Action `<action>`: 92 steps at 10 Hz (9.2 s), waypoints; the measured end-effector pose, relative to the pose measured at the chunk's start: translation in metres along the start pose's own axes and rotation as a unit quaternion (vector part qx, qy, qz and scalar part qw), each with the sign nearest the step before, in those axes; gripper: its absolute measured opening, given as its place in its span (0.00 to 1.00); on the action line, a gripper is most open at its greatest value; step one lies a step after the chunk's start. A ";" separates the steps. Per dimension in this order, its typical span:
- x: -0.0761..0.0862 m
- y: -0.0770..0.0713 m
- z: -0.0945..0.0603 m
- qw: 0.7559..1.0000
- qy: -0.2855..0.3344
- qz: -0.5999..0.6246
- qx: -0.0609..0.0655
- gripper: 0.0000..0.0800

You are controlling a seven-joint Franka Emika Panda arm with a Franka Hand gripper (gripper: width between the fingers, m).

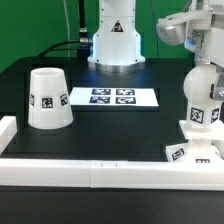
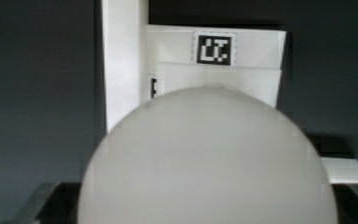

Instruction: Assemble lamp

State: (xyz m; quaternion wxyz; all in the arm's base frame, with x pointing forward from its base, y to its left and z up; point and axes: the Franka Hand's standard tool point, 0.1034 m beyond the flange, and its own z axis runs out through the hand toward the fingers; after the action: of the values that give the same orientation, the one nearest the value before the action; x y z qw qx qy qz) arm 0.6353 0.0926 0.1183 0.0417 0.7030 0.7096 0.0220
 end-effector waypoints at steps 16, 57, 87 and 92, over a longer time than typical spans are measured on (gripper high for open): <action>-0.003 0.004 0.000 0.878 0.009 0.479 0.007 0.72; -0.002 -0.007 0.007 0.927 0.022 0.371 0.044 0.87; -0.004 -0.001 0.009 0.913 -0.011 0.407 0.028 0.72; -0.008 0.000 0.008 0.767 0.007 0.641 0.034 0.72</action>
Offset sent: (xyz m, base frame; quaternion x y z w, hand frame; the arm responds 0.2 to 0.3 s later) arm -0.0118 -0.0013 -0.0012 0.0351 0.0288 0.0961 0.9943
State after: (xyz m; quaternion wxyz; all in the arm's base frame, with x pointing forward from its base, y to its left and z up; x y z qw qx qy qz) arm 0.6362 0.0847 0.1104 -0.0111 0.9952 0.0941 0.0239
